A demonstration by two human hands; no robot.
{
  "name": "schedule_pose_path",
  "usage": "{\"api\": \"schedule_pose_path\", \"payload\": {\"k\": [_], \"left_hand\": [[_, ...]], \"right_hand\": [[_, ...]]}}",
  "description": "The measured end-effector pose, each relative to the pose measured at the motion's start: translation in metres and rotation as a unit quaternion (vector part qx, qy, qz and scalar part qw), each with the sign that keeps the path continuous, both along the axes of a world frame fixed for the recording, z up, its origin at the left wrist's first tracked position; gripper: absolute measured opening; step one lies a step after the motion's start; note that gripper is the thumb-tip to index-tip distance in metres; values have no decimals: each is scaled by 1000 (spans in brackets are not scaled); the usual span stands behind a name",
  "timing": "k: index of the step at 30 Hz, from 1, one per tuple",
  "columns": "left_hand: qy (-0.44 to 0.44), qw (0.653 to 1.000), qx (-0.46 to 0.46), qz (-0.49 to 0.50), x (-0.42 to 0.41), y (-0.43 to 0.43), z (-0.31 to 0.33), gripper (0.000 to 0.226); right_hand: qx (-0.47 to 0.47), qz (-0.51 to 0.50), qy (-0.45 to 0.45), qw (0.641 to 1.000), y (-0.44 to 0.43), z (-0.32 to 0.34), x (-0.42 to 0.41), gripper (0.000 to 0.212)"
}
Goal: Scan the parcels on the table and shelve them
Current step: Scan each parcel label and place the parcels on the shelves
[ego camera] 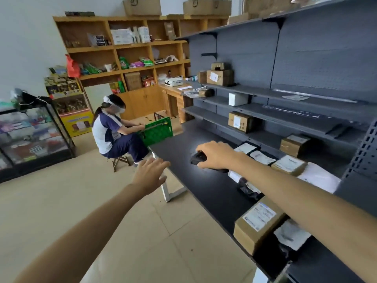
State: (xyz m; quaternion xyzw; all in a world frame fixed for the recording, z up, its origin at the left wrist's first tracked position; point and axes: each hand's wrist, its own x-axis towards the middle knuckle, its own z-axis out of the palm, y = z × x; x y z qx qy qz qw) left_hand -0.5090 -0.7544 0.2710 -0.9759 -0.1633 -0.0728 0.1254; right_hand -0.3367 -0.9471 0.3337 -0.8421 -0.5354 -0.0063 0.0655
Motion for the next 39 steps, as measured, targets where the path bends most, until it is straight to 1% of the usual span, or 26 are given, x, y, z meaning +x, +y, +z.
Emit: {"api": "schedule_pose_path", "payload": {"k": [2,4,7,11,14,17,19,22,26,30,32,36,39], "left_hand": [[-4,1000,1,-14,29,29,5,49],[-1,999,-1,-37,79,71,7,49],[19,998,-16,-59,125,87,4,50],[50,991,-29,-118,203,100,-21,49],[68,985,-35,-153,262,104,-39,49],[89,976,-28,-197,324,107,-52,48],[103,972,-23,-212,367,111,-56,49],[125,965,-12,-230,434,118,-58,48],[130,960,-23,-248,522,116,-67,48],[166,946,-38,-277,583,103,-101,51],[191,936,-46,-292,606,94,-124,53],[234,920,-77,-305,650,74,-172,62],[276,911,-122,-280,674,60,-207,77]], "right_hand": [[-20,-21,5,1000,19,3,23,33],[-20,-63,13,998,50,4,61,35],[-30,-100,48,993,63,-6,91,45],[-48,-149,100,983,70,-37,145,50],[-54,-183,119,974,71,-55,194,51],[-60,-218,138,964,71,-72,246,56],[-58,-237,157,957,69,-82,283,54],[-67,-258,177,947,62,-94,340,58],[-90,-287,193,934,53,-113,406,45],[-100,-323,207,918,40,-136,446,45],[-110,-345,217,907,31,-149,458,41],[-102,-406,224,880,21,-178,480,34],[-85,-456,226,856,25,-193,486,35]]}}
